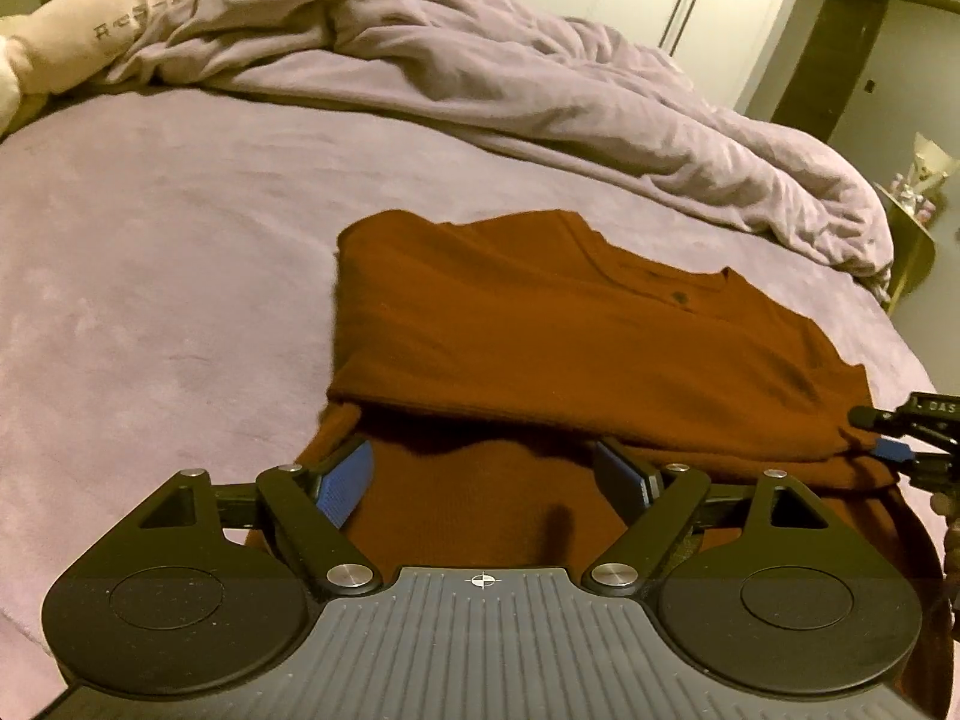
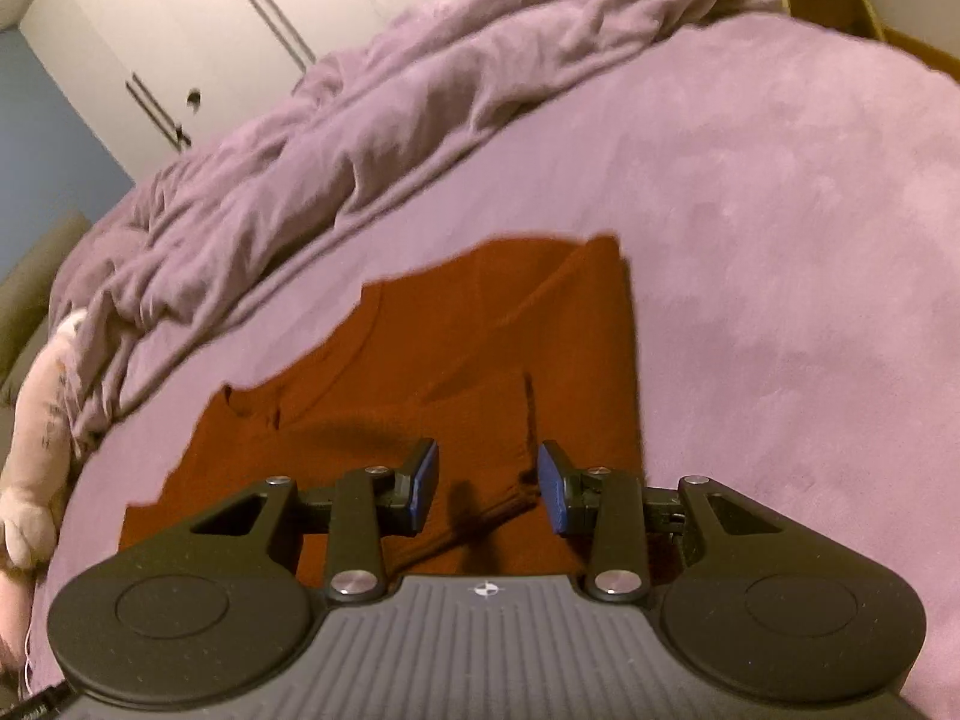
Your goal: Fold small clothes
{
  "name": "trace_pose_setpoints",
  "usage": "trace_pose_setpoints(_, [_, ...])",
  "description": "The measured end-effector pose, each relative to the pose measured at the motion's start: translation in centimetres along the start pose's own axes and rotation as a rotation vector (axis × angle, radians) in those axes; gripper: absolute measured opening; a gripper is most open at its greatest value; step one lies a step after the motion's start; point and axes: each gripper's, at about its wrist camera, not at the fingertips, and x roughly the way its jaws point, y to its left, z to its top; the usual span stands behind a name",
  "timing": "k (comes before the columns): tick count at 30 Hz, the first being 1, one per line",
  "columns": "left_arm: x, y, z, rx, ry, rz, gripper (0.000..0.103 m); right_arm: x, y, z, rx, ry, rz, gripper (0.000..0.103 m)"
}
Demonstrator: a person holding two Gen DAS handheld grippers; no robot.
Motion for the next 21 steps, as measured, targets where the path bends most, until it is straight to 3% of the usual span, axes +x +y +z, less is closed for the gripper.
trace_pose_setpoints(2, [0.1, -0.2, 0.0, 0.003, 0.003, -0.002, 0.086, 0.5, 0.4, -0.2, -0.019, 0.011, 0.000, 0.035])
trace_pose_setpoints(4, [0.0, -0.4, 0.1, 0.006, 0.000, -0.005, 0.086, 0.9, 1.1, -0.3, -0.062, 0.008, -0.018, 0.016])
trace_pose_setpoints(6, [-0.1, -0.6, 0.4, 0.018, -0.011, -0.006, 0.086, 0.9, 2.1, -0.5, -0.135, 0.002, -0.034, 0.012])
trace_pose_setpoints(8, [-0.1, -0.9, 0.7, 0.034, -0.026, 0.003, 0.086, 0.0, 3.4, -0.9, -0.239, -0.056, -0.085, 0.011])
trace_pose_setpoints(12, [-0.1, -1.2, 1.7, 0.053, -0.050, 0.019, 0.088, -1.6, 5.1, -1.5, -0.437, -0.213, -0.275, 0.010])
trace_pose_setpoints(14, [0.2, -1.3, 2.0, 0.054, -0.049, 0.027, 0.088, -0.7, 4.6, -1.6, -0.489, -0.188, -0.358, 0.011])
trace_pose_setpoints(16, [0.3, -1.4, 2.3, 0.057, -0.057, 0.031, 0.088, 0.1, 3.8, -1.4, -0.471, -0.109, -0.353, 0.014])
trace_pose_setpoints(18, [0.5, -1.7, 2.8, 0.063, -0.066, 0.030, 0.088, -1.0, 3.9, -1.2, -0.439, -0.170, -0.337, 0.022])
trace_pose_setpoints(21, [1.7, -2.6, 3.8, 0.065, -0.084, 0.022, 0.090, -1.6, 5.4, -0.7, -0.428, -0.231, -0.284, 0.023])
